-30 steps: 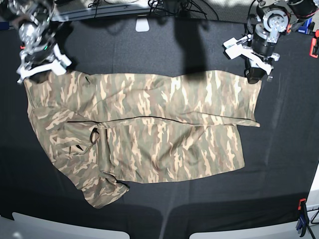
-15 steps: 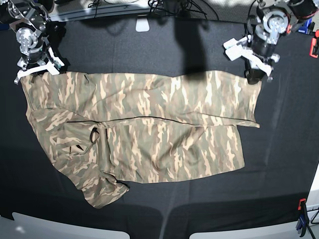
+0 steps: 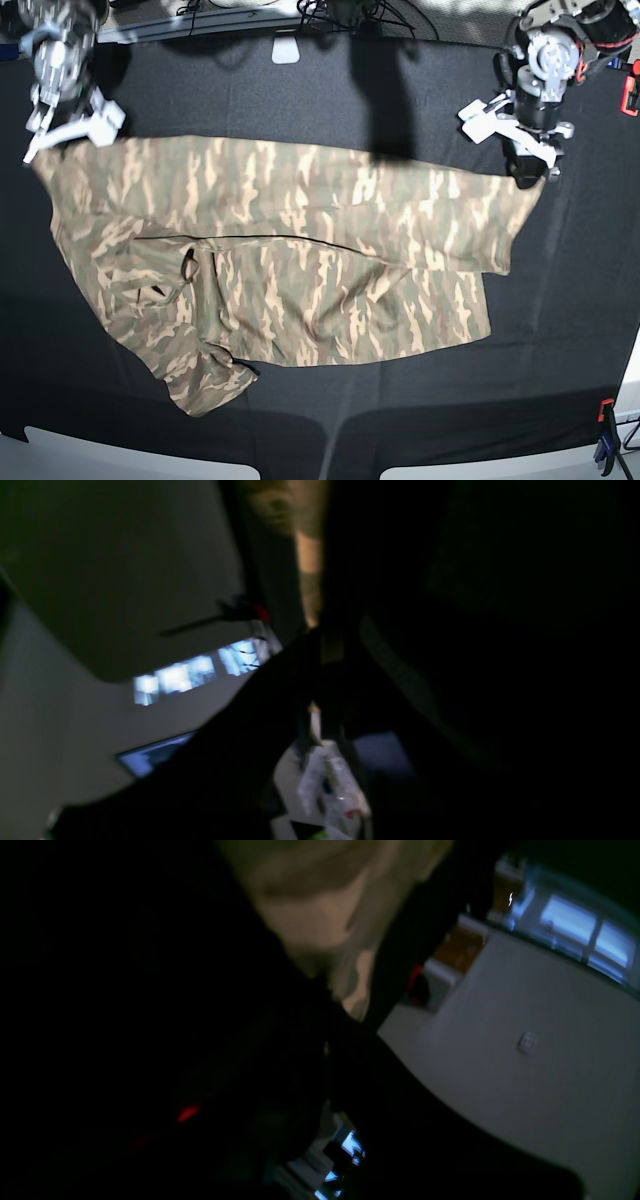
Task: Layout the t-shirt on the table in an organized manner, then fold the t-shirt properly
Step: 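Lift the held shirt edge with both grippers and stretch it taut, then pull the held edge back with both grippers to smooth the shirt, then open both grippers, release the collar-side edge and raise them, then move both grippers down to the shirt's hem corners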
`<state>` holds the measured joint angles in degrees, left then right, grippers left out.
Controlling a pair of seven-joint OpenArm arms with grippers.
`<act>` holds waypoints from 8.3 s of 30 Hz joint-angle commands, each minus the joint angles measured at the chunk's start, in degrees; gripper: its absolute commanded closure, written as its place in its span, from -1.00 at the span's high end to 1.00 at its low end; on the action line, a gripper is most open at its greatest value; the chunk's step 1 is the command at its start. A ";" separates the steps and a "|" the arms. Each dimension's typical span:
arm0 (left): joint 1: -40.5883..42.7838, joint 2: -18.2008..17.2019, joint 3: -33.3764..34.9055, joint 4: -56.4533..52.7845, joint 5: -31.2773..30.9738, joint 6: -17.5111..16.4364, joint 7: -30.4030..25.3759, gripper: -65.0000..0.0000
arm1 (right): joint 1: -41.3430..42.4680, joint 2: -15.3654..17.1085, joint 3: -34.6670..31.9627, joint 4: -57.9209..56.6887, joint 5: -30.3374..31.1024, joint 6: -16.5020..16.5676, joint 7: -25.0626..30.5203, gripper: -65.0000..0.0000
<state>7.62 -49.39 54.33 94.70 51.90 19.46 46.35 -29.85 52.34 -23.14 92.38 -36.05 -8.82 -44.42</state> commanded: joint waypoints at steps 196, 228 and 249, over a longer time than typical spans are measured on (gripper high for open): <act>-35.98 17.66 -27.74 -19.21 -67.04 -19.43 -14.40 -0.33 | 36.17 -31.71 6.49 16.72 17.22 -4.83 2.51 -0.31; -46.51 21.14 -44.98 -64.83 -95.97 -48.13 -15.41 -0.33 | 23.63 -37.51 41.57 16.74 66.05 36.46 4.22 -0.31; -46.71 28.48 -44.98 -70.55 -96.32 -51.06 -16.59 -0.33 | 23.78 -40.28 57.96 16.74 75.71 46.38 -3.50 -0.31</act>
<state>-37.50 -20.49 9.52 23.51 -44.58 -31.07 29.19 -6.98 11.42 34.61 108.12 38.57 36.53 -49.19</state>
